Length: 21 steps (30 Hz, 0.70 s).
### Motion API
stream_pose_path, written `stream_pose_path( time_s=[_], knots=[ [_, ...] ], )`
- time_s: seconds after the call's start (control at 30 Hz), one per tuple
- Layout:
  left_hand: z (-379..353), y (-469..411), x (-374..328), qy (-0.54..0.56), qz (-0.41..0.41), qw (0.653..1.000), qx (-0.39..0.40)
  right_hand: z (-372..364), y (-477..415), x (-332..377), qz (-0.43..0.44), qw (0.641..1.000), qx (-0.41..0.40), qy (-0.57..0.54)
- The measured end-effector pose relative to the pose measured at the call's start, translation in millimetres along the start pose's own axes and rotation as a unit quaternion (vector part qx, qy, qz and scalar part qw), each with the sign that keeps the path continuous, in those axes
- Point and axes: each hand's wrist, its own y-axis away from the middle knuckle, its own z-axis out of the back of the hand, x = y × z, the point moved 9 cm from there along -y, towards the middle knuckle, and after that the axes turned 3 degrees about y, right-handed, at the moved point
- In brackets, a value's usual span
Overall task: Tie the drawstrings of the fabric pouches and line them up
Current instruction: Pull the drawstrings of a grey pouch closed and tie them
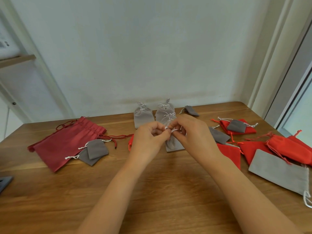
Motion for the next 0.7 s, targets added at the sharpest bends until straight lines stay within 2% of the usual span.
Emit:
stream_pose_path(
  time_s=[0.1,0.27,0.43,0.7],
  knots=[
    [-0.7,0.2,3.4,0.046,0.017,0.999,-0.017,2.0,-0.8,-2.4,0.005,1.0,-0.01,0.007],
    [6.4,-1.3,22.4,0.133,0.112,0.984,-0.034,4.3,-1.6,3.1,0.023,0.999,-0.015,-0.017],
    [3.1,0.4,34.5,0.203,0.185,0.961,-0.022,-0.6,-1.4,4.0,0.023,0.998,0.024,-0.054],
    [-15.7,6.3,47.5,0.339,0.294,0.892,0.051,-4.2,-1.0,-0.8,-0.005,0.993,0.095,-0.077]
  ],
)
